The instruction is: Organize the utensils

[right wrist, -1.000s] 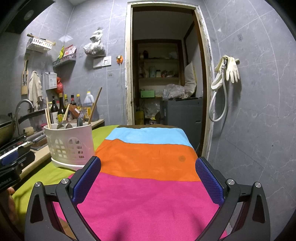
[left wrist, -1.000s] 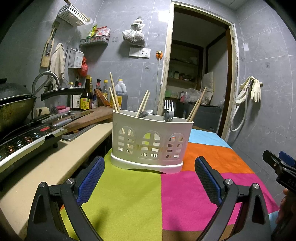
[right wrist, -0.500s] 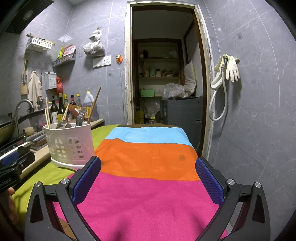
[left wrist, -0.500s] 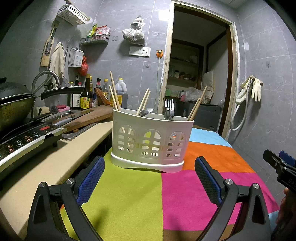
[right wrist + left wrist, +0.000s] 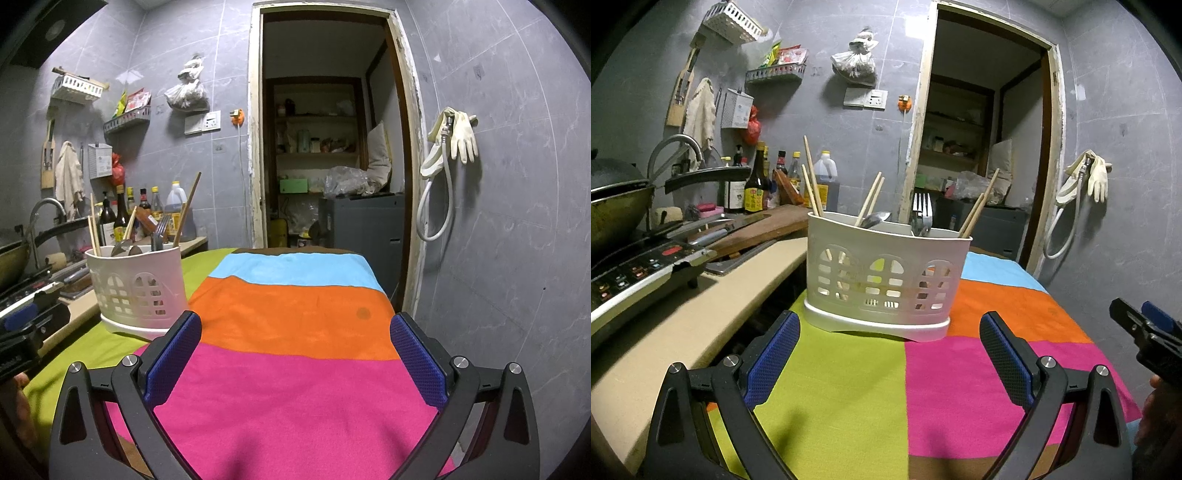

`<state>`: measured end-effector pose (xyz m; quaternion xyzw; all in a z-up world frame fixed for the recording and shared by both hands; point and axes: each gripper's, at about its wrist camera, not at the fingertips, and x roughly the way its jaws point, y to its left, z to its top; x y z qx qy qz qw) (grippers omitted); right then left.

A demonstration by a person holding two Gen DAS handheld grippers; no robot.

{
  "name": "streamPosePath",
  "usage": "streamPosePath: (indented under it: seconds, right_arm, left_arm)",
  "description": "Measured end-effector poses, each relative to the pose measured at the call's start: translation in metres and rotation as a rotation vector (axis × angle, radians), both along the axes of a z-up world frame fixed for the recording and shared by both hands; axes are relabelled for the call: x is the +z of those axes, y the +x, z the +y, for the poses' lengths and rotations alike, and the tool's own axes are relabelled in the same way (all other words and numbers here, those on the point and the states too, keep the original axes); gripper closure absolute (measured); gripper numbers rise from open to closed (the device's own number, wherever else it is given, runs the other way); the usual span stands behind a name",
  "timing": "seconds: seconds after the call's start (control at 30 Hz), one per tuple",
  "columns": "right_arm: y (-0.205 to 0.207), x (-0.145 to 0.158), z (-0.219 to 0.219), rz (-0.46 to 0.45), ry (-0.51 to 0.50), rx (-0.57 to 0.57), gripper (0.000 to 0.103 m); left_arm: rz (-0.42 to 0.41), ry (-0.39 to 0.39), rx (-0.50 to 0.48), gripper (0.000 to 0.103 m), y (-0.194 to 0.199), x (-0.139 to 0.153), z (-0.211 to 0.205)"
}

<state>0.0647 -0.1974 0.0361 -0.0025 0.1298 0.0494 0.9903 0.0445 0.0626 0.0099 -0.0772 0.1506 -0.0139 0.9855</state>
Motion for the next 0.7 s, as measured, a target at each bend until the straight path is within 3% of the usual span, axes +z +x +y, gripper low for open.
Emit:
streamPosePath:
  seconds: [0.7]
  right_arm:
    - [0.0013,-0.0034,0.0008,0.011,0.0,-0.001,0.0]
  left_arm:
    - [-0.003,0.047,0.023,0.007,0.0031,0.001,-0.0006]
